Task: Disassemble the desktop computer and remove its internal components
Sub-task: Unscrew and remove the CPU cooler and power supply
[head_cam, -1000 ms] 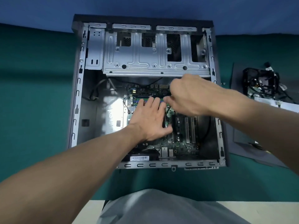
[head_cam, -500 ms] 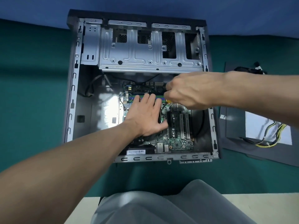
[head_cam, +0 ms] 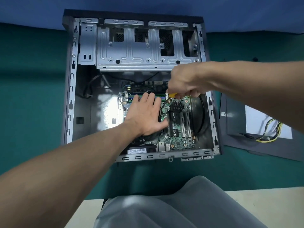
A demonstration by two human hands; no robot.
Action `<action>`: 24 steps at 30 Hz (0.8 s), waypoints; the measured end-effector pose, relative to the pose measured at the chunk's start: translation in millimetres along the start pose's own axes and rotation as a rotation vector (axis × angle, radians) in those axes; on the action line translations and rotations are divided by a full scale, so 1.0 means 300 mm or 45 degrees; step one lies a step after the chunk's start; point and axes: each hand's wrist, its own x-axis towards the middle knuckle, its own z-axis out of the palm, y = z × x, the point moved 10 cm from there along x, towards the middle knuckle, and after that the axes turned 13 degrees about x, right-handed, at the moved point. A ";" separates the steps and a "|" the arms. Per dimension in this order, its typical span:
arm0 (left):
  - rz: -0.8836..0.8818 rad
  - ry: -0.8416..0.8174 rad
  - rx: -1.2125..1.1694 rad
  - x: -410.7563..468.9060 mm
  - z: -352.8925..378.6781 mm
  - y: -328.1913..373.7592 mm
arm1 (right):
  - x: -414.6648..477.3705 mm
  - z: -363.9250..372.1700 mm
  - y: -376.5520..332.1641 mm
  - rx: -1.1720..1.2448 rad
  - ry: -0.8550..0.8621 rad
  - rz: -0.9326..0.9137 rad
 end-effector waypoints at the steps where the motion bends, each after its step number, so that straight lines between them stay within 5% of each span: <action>1: 0.000 0.001 0.002 0.000 0.000 0.001 | -0.009 -0.001 -0.026 -0.152 0.041 -0.064; 7: 0.001 -0.034 0.023 0.012 0.011 0.003 | -0.101 0.065 -0.163 -0.888 0.095 -0.594; 11: 0.007 -0.022 0.000 0.007 0.009 0.004 | -0.109 0.072 -0.167 -0.979 0.029 -0.673; 14: 0.002 0.015 0.000 0.002 -0.002 0.000 | -0.046 0.031 -0.126 -0.558 0.054 -0.448; 18: -0.008 0.041 -0.009 0.001 -0.005 -0.001 | 0.008 0.056 0.073 0.261 -0.092 0.285; 21: -0.017 0.044 -0.004 0.001 -0.003 -0.003 | 0.018 0.077 0.082 0.201 -0.128 0.304; 24: -0.005 0.037 -0.007 0.003 0.000 0.000 | 0.009 0.052 -0.003 -0.349 0.013 0.010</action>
